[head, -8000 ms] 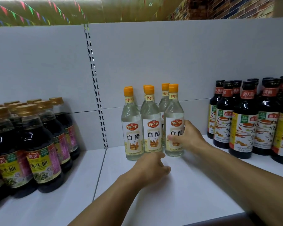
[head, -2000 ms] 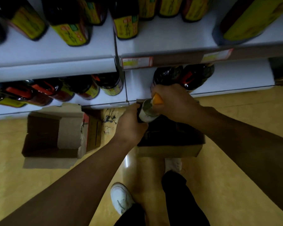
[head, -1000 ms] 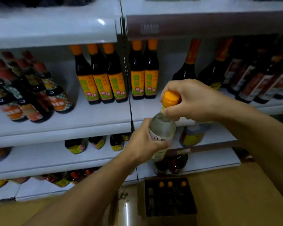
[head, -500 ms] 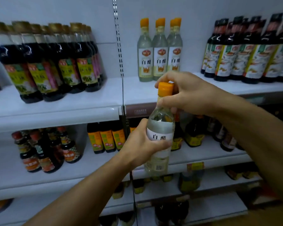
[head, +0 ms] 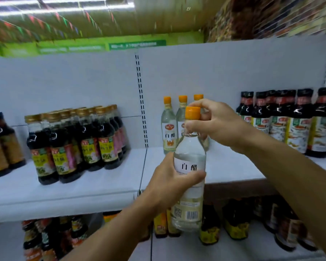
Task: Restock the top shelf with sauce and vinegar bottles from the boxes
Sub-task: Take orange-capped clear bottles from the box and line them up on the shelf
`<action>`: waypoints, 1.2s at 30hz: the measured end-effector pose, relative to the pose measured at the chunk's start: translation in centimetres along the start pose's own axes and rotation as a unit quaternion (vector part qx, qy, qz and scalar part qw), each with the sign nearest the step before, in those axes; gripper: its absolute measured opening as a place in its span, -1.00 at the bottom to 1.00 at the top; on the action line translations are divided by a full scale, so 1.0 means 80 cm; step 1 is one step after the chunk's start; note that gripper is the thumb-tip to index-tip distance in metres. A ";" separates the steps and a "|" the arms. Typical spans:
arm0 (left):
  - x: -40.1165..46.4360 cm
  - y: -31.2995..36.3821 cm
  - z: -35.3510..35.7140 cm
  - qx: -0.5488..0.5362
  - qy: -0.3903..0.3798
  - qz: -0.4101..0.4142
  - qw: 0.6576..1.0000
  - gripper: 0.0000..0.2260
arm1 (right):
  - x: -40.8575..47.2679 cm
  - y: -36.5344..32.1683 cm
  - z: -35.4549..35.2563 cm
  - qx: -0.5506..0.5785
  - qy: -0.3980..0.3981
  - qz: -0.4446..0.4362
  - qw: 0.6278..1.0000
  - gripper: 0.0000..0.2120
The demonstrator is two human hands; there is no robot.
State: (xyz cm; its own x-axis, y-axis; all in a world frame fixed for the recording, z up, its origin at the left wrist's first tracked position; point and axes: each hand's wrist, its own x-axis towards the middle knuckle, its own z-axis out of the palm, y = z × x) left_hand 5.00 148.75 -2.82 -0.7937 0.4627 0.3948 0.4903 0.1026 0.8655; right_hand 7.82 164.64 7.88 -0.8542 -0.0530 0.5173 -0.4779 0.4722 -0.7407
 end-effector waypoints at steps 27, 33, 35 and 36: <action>0.183 -0.002 -0.022 -0.052 0.028 0.009 0.998 -0.79 | 0.077 0.175 0.034 0.013 -0.069 0.093 0.993 -0.34; 0.208 -0.044 -0.045 -0.024 0.019 -0.013 0.999 -0.72 | 0.105 0.199 0.056 -0.010 -0.065 0.099 0.993 -0.60; 0.217 -0.062 -0.054 0.000 0.008 -0.016 1.000 -0.67 | 0.113 0.207 0.065 -0.021 -0.069 0.111 0.991 -0.59; 0.220 -0.070 -0.057 0.013 0.008 -0.020 1.000 -0.64 | 0.115 0.209 0.068 -0.028 -0.070 0.118 0.990 -0.54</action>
State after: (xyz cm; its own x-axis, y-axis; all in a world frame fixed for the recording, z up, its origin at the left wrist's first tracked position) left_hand -13.38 152.30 0.71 -0.8187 0.4431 0.3652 0.4666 0.1428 0.8728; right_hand -9.11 167.24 -2.07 -0.9624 -0.0548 0.2659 -0.2532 0.5346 -0.8063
